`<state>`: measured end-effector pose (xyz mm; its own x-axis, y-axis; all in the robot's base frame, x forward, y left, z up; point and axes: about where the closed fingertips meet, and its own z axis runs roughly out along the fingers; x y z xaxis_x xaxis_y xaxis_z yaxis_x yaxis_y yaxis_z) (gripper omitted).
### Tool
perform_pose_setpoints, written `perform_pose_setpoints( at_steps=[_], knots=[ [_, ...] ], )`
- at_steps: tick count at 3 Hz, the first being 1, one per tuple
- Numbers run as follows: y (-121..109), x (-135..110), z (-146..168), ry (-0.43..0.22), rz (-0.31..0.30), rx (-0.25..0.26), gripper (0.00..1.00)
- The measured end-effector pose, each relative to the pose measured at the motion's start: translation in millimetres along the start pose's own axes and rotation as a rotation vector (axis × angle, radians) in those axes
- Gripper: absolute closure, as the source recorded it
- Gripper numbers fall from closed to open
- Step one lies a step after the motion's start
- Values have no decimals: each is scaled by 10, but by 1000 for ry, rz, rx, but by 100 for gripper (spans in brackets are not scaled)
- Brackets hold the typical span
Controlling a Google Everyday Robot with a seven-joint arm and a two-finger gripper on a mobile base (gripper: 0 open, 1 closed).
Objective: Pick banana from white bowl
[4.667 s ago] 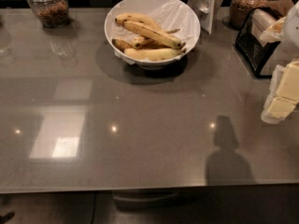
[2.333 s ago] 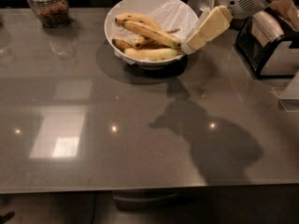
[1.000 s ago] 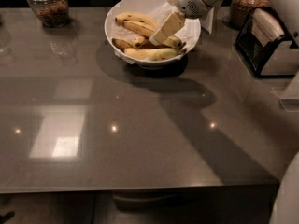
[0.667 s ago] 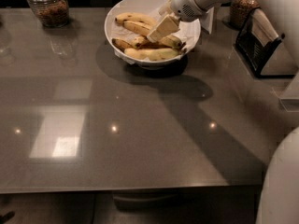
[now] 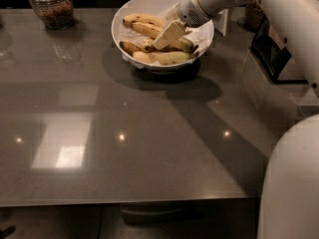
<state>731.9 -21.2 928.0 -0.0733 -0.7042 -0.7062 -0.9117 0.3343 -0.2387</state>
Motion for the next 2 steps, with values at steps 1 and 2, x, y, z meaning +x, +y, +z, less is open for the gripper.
perform_pose_setpoints(
  at_steps=[1,2],
  knots=[
    [-27,47,71,15,5,-2,33],
    [-66,105,98,37,2,2,45]
  ],
)
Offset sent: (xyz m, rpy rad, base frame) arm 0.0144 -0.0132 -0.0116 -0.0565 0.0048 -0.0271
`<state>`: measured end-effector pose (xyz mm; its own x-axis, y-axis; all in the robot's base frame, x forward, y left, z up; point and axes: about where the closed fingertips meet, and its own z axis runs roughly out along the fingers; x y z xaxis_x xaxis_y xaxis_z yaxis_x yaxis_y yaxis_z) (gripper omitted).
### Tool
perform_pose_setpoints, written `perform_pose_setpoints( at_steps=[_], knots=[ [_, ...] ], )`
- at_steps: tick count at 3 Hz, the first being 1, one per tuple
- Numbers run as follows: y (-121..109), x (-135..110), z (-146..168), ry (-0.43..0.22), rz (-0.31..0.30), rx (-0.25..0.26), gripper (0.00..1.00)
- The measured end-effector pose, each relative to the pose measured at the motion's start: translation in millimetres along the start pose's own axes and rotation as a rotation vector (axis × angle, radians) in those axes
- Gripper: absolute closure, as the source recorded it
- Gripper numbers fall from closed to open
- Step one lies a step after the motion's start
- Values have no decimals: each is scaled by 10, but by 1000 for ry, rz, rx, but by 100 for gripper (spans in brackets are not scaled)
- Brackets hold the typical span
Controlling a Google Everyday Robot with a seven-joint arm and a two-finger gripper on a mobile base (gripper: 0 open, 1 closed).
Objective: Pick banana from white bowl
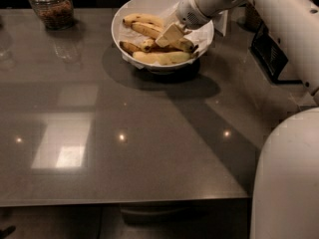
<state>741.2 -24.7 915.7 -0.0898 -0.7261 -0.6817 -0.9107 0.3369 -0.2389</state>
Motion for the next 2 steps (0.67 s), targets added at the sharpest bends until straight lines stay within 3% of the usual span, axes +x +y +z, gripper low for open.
perform_pose_setpoints(
  at_steps=[1,2],
  knots=[
    [-18,72,15,25,-3,3,57],
    [3,141,49,53,-9,-8,50]
  ],
)
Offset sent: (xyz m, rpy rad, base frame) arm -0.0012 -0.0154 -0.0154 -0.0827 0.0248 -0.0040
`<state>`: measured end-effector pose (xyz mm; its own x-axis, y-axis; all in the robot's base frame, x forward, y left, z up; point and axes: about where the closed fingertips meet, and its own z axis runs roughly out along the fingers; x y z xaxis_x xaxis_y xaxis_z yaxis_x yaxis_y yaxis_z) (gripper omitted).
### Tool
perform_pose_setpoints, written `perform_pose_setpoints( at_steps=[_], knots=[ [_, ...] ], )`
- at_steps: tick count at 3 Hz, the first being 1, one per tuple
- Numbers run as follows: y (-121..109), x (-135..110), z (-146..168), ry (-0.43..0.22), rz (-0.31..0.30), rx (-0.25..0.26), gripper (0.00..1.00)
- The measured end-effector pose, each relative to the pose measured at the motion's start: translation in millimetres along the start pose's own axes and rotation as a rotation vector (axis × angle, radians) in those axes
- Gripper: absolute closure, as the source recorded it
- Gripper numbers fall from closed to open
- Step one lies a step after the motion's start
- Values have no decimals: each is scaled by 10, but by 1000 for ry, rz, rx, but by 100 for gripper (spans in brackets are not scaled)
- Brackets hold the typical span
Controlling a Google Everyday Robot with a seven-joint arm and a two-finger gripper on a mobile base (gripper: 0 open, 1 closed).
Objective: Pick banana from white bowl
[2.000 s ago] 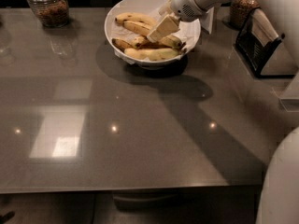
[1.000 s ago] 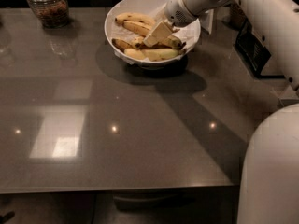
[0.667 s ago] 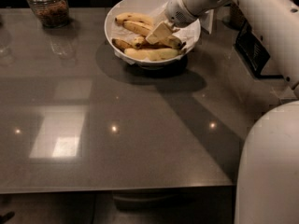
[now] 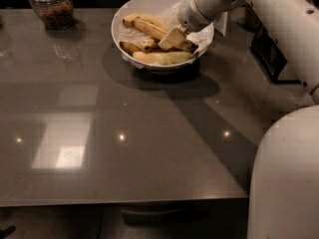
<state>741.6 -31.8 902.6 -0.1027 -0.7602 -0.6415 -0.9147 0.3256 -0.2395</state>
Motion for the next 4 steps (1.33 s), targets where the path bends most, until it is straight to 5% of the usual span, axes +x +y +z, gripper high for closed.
perform_pose_setpoints(
  at_steps=[2,4],
  knots=[
    [20,95,27,67,-34,8,92],
    [55,-234,-311,124,-108,36,100]
  ],
)
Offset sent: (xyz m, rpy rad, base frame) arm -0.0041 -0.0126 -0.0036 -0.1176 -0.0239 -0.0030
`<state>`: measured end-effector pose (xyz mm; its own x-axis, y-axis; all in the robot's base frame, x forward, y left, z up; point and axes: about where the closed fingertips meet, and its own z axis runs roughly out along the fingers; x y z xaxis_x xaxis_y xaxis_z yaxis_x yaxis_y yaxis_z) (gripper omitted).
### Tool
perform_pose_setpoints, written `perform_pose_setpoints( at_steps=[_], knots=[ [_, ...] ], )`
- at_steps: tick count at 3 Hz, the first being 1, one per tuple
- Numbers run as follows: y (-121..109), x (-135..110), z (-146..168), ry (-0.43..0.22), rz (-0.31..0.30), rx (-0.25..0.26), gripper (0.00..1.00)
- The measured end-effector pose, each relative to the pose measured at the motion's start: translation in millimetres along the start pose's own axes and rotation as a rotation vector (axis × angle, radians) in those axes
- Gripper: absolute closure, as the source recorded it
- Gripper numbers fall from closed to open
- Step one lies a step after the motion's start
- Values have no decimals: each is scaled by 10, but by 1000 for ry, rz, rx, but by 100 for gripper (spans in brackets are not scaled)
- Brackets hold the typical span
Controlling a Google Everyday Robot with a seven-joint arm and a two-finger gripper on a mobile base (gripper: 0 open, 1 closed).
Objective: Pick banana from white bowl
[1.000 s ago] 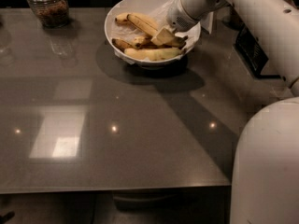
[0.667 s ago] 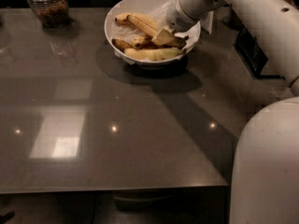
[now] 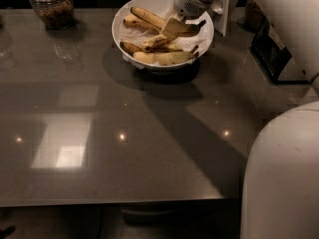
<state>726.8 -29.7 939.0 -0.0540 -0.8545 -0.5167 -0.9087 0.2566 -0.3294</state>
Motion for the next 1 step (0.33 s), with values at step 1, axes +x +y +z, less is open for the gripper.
perform_pose_setpoints(
  at_steps=[1],
  knots=[
    [142,-96,-252,-43,-13,-42,100]
  ],
)
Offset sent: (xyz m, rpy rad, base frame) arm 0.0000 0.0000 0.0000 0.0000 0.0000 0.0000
